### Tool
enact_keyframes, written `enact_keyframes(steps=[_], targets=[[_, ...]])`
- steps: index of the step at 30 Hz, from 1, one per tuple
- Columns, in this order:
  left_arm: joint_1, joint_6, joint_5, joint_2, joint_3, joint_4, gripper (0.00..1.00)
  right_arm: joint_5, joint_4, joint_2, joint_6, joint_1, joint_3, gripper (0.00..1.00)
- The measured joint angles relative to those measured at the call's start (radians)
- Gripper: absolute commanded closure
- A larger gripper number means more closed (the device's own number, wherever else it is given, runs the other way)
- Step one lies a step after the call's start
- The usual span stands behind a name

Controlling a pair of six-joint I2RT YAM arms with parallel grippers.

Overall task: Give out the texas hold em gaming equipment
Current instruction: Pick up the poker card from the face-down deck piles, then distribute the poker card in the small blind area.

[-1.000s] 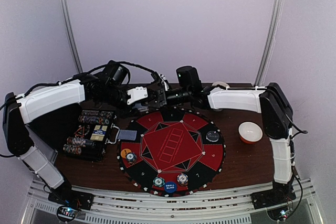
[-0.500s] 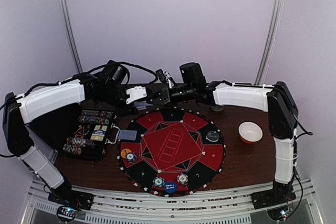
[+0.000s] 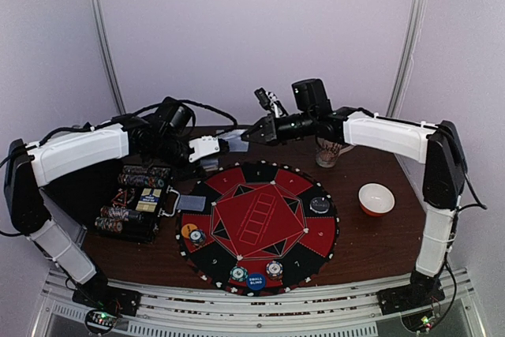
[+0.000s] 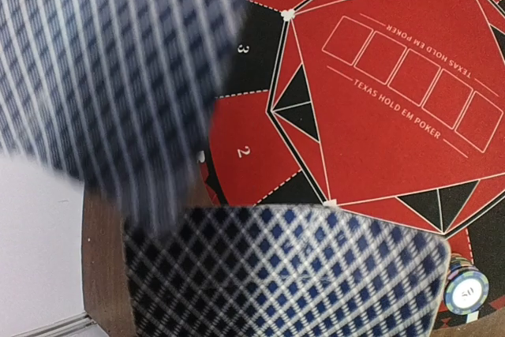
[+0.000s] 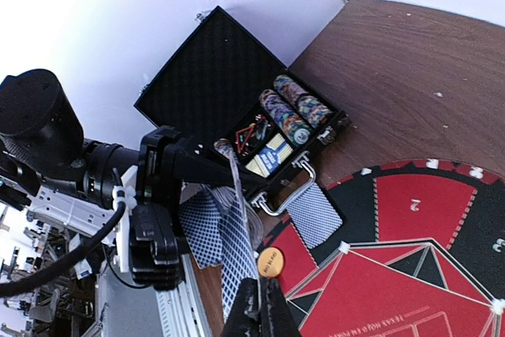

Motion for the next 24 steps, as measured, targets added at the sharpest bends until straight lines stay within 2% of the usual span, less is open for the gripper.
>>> enact_keyframes(steps=[5,12,16,19,24], targets=[[0.002,-0.007,-0.005,0.0,-0.008,0.005,0.51,0.025,-0.206,-0.102,-0.207,-0.057,0.0,1.0],[0.01,-0.014,-0.006,-0.013,-0.036,0.023,0.51,0.112,-0.662,-0.29,-0.809,-0.077,-0.046,1.0],[0.011,-0.015,-0.008,-0.015,-0.039,0.024,0.51,0.185,-0.895,-0.382,-1.175,-0.014,-0.179,1.0],[0.011,-0.014,-0.01,-0.02,-0.041,0.028,0.51,0.227,-1.037,-0.37,-1.362,0.043,-0.235,1.0],[0.012,-0.014,-0.014,-0.023,-0.042,0.035,0.51,0.314,-1.149,-0.316,-1.524,0.172,-0.294,1.0]])
